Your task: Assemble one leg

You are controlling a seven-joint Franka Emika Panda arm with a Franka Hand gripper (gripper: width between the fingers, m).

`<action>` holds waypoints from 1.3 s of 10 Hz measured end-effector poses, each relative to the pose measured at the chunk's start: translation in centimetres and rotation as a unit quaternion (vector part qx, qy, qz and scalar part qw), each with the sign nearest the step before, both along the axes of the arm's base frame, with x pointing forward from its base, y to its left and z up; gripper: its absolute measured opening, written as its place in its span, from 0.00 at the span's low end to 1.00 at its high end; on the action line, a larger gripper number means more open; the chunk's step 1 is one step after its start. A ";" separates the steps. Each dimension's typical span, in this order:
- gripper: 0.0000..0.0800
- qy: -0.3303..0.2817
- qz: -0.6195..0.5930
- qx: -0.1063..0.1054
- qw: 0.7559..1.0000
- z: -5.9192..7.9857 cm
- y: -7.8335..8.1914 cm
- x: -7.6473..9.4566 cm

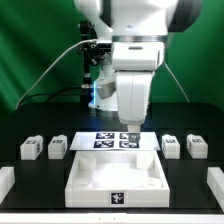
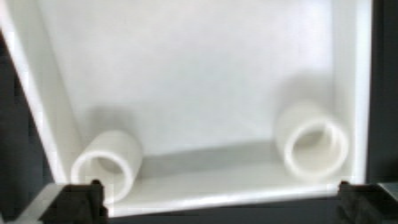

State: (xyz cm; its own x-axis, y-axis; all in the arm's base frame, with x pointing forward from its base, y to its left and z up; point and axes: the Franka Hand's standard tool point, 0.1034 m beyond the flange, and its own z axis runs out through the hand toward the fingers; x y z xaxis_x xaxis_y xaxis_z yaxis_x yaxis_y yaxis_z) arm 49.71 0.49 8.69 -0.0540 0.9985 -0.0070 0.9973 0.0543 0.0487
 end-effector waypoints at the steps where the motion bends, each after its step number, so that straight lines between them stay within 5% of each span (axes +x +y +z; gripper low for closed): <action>1: 0.81 0.002 0.022 -0.003 1.000 -0.1 -0.3 -0.2; 5: 0.81 0.001 0.030 -0.004 1.000 -0.6 -0.4 -0.7; 7: 0.81 0.012 0.021 0.000 1.000 -3.7 -1.3 -5.7; 8: 0.81 0.023 0.011 0.002 1.000 -5.2 -1.7 -6.7; 10: 0.81 0.026 -0.012 0.009 1.000 -7.5 -1.3 -6.7; 12: 0.81 0.022 -0.019 0.010 1.000 -7.7 -1.3 -6.6; 13: 0.66 0.023 -0.020 0.010 0.999 -7.8 -1.3 -6.7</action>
Offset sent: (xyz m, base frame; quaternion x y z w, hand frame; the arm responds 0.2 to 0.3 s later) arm 0.0000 0.0000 0.0000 0.0000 0.0000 0.0000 1.0000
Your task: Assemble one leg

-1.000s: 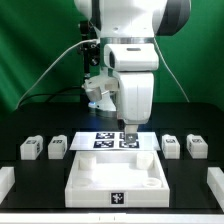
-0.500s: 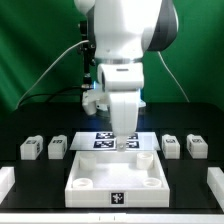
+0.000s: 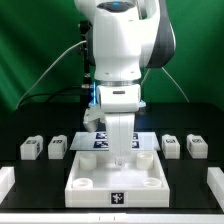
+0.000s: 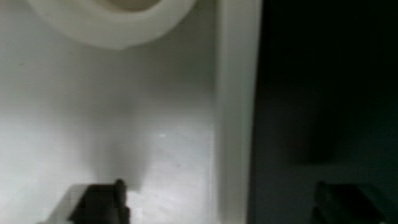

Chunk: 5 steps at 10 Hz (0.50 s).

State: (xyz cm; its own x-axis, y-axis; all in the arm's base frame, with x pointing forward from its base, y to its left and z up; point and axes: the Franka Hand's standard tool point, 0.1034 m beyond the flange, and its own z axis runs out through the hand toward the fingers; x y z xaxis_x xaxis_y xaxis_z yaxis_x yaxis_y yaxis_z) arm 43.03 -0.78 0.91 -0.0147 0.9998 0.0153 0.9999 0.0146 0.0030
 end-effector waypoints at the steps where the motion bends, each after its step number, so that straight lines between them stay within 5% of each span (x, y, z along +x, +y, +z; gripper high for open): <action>1: 0.49 0.000 0.000 0.000 1.000 0.0 0.0 0.0; 2: 0.49 0.001 0.000 0.000 1.000 0.0 0.0 0.0; 4: 0.10 0.001 -0.001 0.000 1.000 -0.1 0.0 -0.1; 5: 0.10 0.001 -0.001 0.000 1.000 -0.1 0.0 -0.1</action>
Offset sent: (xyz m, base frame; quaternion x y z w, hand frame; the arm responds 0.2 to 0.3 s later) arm 0.0000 0.0000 0.0000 0.0000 0.0000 0.0000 1.0000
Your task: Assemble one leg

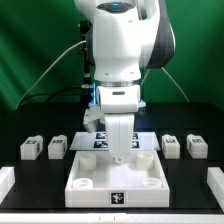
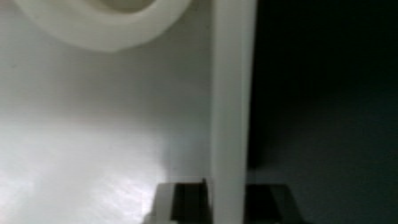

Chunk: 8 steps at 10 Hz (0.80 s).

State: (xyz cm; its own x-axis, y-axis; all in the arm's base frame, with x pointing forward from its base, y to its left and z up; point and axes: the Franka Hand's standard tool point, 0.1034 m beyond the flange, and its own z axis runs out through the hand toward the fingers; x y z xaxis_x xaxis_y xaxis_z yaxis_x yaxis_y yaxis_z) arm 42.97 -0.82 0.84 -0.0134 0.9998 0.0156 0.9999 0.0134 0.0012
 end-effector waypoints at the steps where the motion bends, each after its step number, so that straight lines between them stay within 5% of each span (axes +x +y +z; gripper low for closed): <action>1: 0.07 0.000 0.000 0.000 1.000 0.0 0.0 0.0; 8: 0.07 -0.005 0.006 0.002 1.000 0.0 0.7 0.9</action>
Offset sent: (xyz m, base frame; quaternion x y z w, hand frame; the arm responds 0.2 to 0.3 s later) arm 0.0000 0.0000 0.0000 0.0000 0.0000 0.0000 1.0000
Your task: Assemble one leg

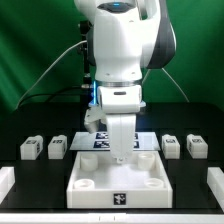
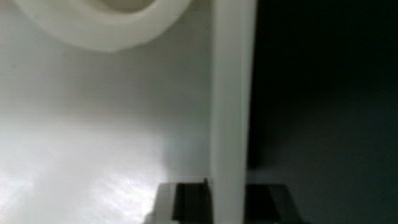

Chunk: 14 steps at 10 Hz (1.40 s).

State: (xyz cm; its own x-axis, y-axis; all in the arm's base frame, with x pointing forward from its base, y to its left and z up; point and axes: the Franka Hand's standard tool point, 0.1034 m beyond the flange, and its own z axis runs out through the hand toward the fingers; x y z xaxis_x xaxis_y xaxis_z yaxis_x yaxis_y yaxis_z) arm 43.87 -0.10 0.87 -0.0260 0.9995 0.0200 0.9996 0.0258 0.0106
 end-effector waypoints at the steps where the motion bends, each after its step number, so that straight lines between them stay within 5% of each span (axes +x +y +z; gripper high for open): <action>1: 0.07 -0.003 0.004 0.003 1.000 0.0 0.9 1.0; 6: 0.07 -0.004 -0.011 0.016 1.000 0.0 6.7 5.8; 12: 0.07 0.007 -0.023 0.011 1.000 0.0 7.5 5.7; 13: 0.14 0.008 -0.023 0.011 1.000 0.0 7.5 5.7; 14: 0.37 0.008 -0.024 0.011 1.000 0.0 7.4 5.7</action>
Offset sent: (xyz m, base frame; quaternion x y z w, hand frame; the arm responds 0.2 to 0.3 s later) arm 0.0526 0.0546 0.0089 -0.0329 0.0080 -0.0222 0.9992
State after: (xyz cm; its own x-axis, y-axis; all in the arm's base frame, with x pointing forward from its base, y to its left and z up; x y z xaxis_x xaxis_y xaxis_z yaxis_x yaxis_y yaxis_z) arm 49.56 7.32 0.83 0.0219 0.9989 0.0412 0.9997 -0.0217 -0.0057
